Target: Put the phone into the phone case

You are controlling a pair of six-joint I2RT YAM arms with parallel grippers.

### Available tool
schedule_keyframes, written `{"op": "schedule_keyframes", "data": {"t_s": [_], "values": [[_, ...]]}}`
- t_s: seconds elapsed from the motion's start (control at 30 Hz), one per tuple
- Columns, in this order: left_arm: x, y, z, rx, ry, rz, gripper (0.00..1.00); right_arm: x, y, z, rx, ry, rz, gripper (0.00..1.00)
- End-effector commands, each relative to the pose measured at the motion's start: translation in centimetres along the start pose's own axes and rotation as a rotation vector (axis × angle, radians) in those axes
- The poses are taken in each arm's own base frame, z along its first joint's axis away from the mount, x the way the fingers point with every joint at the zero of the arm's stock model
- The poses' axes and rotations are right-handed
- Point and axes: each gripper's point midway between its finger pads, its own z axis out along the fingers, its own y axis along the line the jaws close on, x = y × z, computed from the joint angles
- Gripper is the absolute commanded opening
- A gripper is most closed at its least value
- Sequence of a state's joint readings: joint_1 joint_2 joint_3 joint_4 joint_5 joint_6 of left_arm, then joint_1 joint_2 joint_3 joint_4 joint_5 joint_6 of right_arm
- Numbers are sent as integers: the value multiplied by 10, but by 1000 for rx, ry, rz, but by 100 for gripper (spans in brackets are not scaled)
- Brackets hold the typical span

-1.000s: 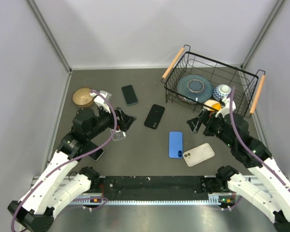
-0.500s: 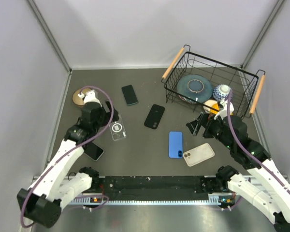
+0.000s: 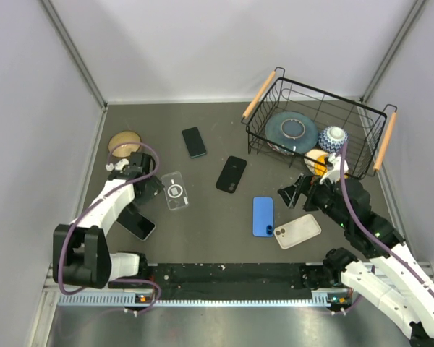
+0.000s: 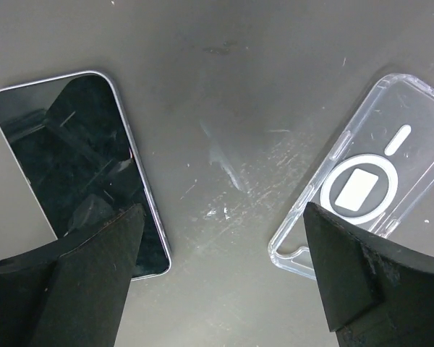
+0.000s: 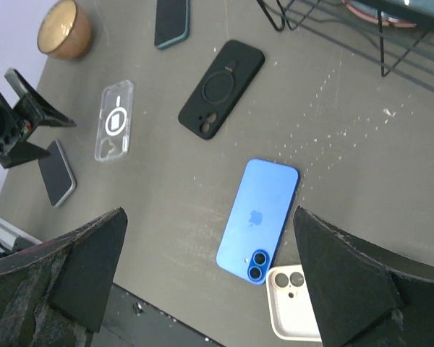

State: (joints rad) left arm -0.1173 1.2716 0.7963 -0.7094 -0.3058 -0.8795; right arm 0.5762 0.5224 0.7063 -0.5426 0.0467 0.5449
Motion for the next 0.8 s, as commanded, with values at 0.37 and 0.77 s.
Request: {"op": "schedule_keyframes", "data": {"t_s": [0.37, 0.77], "values": [[-4, -65, 5, 267, 42, 156, 77, -5, 14, 3, -57, -2, -15, 99], [1, -112, 26, 377, 123, 278, 69, -6, 20, -3, -98, -6, -22, 99]]}}
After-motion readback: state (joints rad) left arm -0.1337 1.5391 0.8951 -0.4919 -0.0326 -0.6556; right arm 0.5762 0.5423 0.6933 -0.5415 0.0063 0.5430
